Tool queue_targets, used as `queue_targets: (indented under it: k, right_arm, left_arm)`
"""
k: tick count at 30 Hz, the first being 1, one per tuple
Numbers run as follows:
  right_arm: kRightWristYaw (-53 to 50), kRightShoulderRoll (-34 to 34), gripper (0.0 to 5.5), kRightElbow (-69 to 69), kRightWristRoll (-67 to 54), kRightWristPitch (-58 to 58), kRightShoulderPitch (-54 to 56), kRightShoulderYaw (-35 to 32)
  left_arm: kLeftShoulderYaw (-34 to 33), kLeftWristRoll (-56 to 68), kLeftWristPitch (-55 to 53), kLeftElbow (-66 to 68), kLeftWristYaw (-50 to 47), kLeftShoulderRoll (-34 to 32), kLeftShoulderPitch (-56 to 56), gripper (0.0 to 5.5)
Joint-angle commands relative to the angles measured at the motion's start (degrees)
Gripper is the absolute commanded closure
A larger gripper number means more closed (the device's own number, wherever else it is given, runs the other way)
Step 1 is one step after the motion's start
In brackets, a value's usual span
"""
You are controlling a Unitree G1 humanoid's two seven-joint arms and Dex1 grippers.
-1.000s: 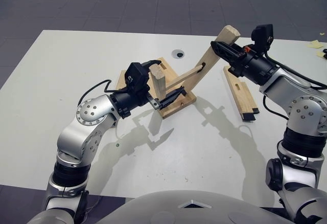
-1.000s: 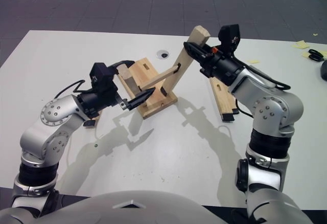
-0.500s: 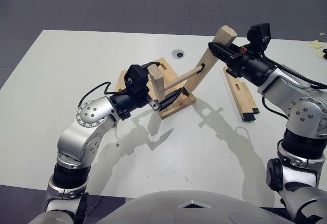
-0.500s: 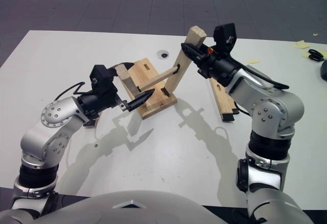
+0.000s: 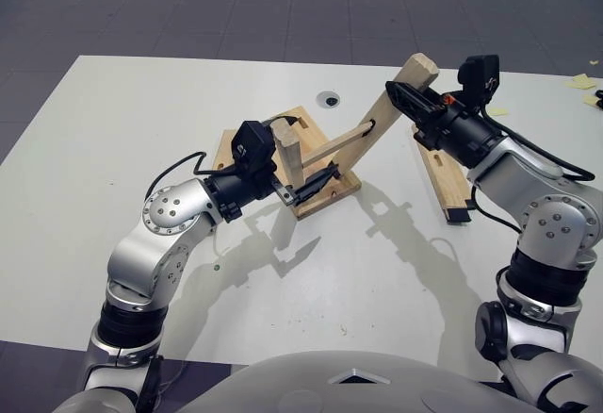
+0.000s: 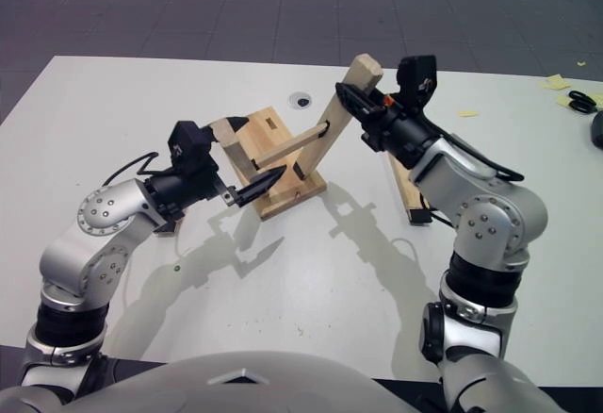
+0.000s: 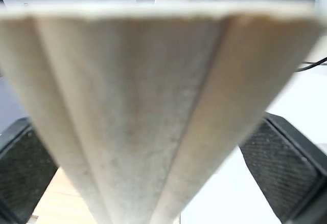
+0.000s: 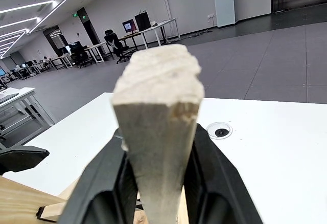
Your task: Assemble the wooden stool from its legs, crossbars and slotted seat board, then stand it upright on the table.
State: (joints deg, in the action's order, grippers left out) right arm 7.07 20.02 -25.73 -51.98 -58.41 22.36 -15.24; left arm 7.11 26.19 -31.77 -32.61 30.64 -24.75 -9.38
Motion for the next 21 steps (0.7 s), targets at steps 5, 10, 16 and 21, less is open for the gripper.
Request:
queue_targets:
  k: [5,10,16,21]
  right_arm:
    - [1.97,1.17,4.48,0.85,3.10,3.00,-0.92,2.38]
    - [2.04,0.26,4.48,1.40,4.31,4.57,-0.80,3.17]
    - [0.65,-1.34,4.48,2.49,4.40,6.09,1.05,2.77]
    - [1.90,0.88,4.48,2.97,6.76,5.87,0.93,3.97]
  left_arm:
    - [0.06,-0.16,-0.03,-0.24,0.16,0.00,-0.17,0.10]
    - [0.18,-0.29,0.02,-0.33,-0.07,0.15,0.10,0.10]
    - [0.33,-0.32,0.12,-0.24,-0.02,0.24,0.32,0.10]
    - [0.00,-0.21,0.01,-0.29,0.11,0.19,0.29,0.10]
